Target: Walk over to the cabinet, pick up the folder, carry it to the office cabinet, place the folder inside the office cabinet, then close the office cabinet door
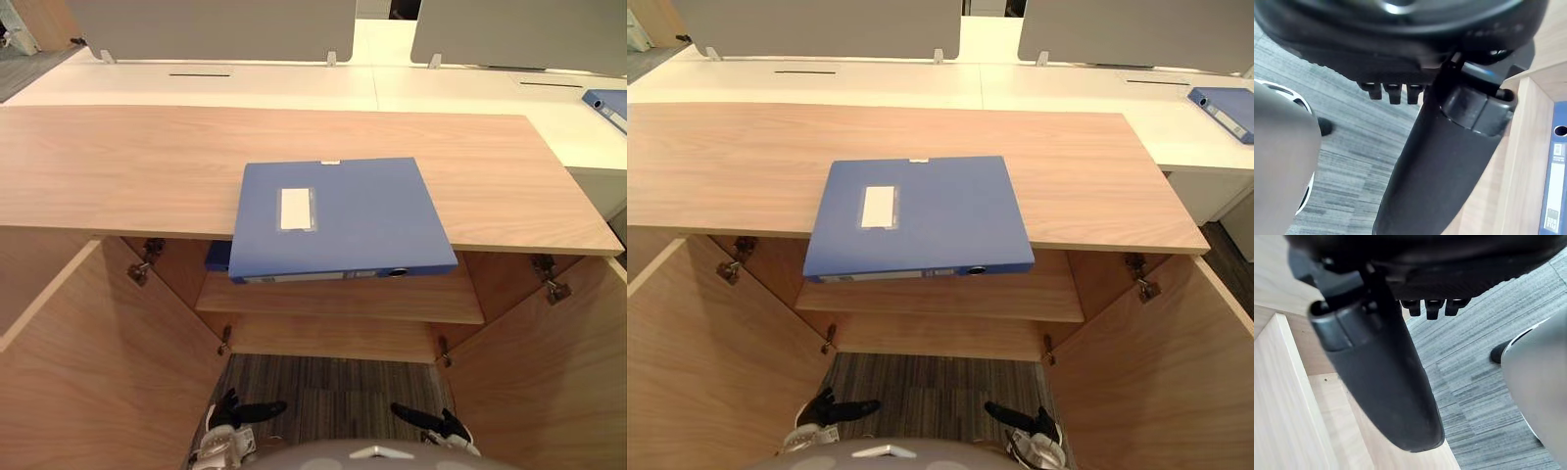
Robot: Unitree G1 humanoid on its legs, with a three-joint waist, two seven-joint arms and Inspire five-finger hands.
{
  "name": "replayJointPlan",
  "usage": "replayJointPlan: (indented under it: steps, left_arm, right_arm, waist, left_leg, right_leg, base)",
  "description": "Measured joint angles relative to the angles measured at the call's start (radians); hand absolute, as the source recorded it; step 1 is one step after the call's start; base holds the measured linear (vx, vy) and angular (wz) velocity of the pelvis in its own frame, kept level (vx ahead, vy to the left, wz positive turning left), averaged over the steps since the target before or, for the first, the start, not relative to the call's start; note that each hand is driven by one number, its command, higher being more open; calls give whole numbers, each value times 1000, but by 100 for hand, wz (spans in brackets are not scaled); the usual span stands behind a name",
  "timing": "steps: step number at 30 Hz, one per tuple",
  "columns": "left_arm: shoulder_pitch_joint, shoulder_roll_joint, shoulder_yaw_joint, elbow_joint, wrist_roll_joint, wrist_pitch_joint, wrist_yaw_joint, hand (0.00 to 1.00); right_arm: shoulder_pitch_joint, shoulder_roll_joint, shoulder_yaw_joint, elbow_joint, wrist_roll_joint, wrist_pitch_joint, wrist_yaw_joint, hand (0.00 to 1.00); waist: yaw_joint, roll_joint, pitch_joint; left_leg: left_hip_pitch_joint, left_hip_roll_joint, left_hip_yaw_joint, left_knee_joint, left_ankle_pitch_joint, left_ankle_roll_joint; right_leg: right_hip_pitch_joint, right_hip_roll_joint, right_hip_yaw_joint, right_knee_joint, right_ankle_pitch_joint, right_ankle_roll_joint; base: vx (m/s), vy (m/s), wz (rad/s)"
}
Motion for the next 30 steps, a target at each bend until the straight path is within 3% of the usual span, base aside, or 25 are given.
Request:
replayJointPlan:
  steps: [8,10,14,20,27,30]
  left_arm:
    - [6,26,-145,-28,18,-5,29,100]
    - [47,26,-181,-114,17,-3,44,100]
    - [194,30,-259,-491,18,-20,57,100]
    - [293,42,-265,-867,16,-45,86,100]
    - [308,75,-272,-1139,21,-130,134,100]
    - [308,78,-272,-1177,52,-132,156,100]
  right_arm:
    - [-7,-36,-2,43,0,-4,-10,100]
    - [-6,-48,6,42,0,-4,-13,100]
    - [19,-54,10,37,0,-11,-26,100]
    - [63,-62,40,6,0,-13,-27,100]
    - [74,-59,47,-9,0,-13,-23,100]
    - [73,-60,47,-9,0,-18,-23,100]
  waist:
    - [-12,10,2]
    - [-18,11,3]
    - [-15,4,13]
    - [-13,11,15]
    - [-3,9,1]
    - [3,13,-5]
  left_leg:
    - [50,-24,-32,-113,67,3]
    - [55,-32,-46,-135,84,6]
    - [54,-52,-81,-183,109,-4]
    - [50,-65,-95,-193,108,3]
    - [62,-71,-117,-183,105,29]
    - [71,-67,-119,-170,90,31]
  right_leg:
    - [10,7,1,-15,18,-5]
    - [8,3,-2,-15,22,-3]
    - [-2,-9,-12,-18,26,6]
    - [-7,-22,-3,-16,15,27]
    - [18,-18,5,-17,17,28]
    - [34,-17,9,-17,17,27]
  base:
    - [-69,-2,3]
    - [-136,2,16]
    - [-131,29,16]
    - [-42,18,2]
    - [63,-2,9]
    - [12,-6,1]
